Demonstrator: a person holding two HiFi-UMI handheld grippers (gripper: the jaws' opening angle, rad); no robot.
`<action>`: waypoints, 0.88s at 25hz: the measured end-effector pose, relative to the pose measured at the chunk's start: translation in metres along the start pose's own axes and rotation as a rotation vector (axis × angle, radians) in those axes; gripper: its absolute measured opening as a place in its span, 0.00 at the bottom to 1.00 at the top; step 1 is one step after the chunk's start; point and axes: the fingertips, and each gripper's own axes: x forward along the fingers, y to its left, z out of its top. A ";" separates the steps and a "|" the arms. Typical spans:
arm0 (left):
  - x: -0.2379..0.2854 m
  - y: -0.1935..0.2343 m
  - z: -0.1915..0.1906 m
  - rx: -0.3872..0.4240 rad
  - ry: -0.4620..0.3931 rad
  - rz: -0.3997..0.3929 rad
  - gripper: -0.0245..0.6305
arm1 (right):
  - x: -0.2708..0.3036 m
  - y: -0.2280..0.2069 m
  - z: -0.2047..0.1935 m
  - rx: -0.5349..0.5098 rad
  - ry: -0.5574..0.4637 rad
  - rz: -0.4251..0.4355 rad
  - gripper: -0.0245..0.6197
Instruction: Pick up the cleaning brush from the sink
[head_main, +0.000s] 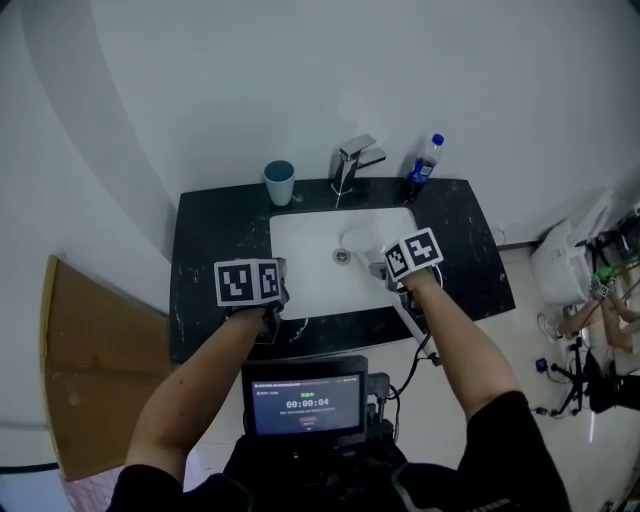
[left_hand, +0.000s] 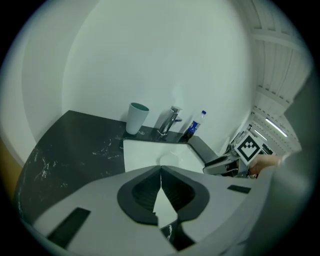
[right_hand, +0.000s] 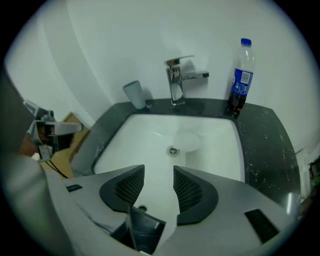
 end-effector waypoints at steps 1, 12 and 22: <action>0.007 -0.002 -0.004 -0.001 0.017 0.004 0.06 | 0.011 -0.011 -0.011 -0.006 0.043 -0.032 0.30; 0.050 -0.017 -0.026 -0.029 0.094 -0.015 0.07 | 0.070 -0.064 -0.063 0.012 0.300 -0.097 0.30; 0.061 -0.016 -0.035 -0.026 0.103 -0.003 0.07 | 0.086 -0.069 -0.077 0.004 0.390 -0.109 0.16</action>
